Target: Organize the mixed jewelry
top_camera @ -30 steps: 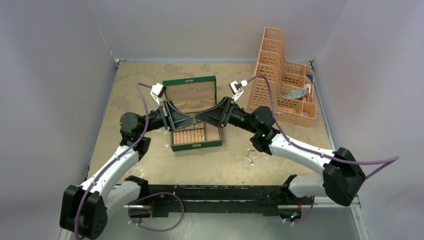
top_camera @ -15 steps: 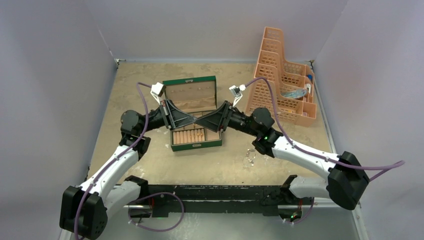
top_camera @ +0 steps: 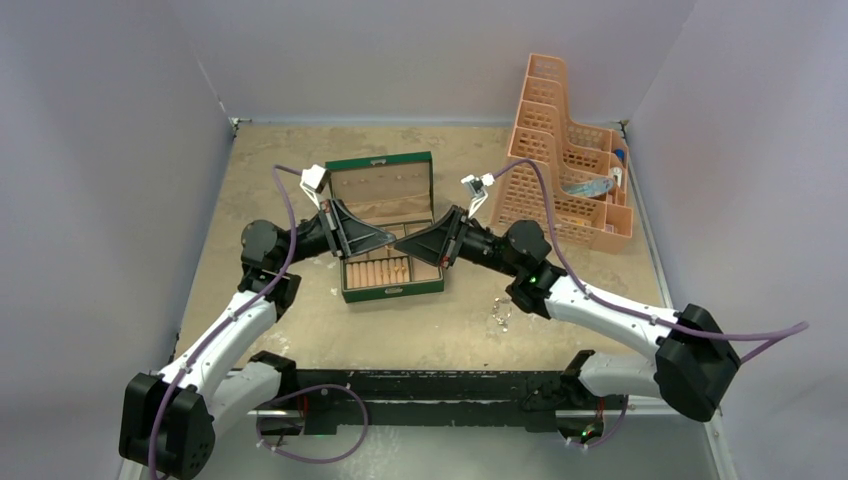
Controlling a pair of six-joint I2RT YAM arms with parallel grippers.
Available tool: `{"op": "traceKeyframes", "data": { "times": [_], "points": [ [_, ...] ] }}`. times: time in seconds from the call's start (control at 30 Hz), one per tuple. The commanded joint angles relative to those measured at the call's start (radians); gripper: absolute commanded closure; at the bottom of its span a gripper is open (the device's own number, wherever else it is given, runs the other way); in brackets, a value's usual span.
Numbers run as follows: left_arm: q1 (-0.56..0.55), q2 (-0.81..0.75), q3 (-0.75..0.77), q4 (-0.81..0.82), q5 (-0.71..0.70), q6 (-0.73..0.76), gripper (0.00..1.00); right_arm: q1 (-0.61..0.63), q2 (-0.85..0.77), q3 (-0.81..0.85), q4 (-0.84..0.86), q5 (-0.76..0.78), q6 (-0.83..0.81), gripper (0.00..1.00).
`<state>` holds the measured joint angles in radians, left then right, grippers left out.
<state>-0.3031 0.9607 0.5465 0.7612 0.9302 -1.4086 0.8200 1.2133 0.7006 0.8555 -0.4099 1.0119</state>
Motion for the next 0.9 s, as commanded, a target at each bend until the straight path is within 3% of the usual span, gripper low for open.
{"op": "traceKeyframes", "data": {
  "times": [0.0,0.1,0.33,0.5,0.73,0.87],
  "points": [
    [-0.001,-0.013,0.038,0.020,-0.005,0.026,1.00,0.007,0.015,0.037,0.070,-0.004,0.006,0.75],
    [-0.001,-0.012,0.036,0.021,-0.003,0.030,1.00,0.007,0.026,0.042,0.072,-0.010,0.018,0.78],
    [-0.001,-0.008,0.027,0.031,0.004,0.036,1.00,0.007,0.044,0.032,0.107,-0.003,0.084,0.99],
    [-0.001,-0.010,0.018,0.045,0.003,0.033,0.99,0.007,0.045,0.001,0.177,0.023,0.129,1.00],
    [0.001,-0.052,0.022,-0.031,-0.046,0.071,0.59,0.007,0.019,-0.036,0.142,0.058,0.070,1.00],
    [0.001,-0.126,0.074,-0.277,-0.156,0.204,0.42,0.007,-0.010,-0.045,0.060,0.096,0.021,1.00]
  ]
}}
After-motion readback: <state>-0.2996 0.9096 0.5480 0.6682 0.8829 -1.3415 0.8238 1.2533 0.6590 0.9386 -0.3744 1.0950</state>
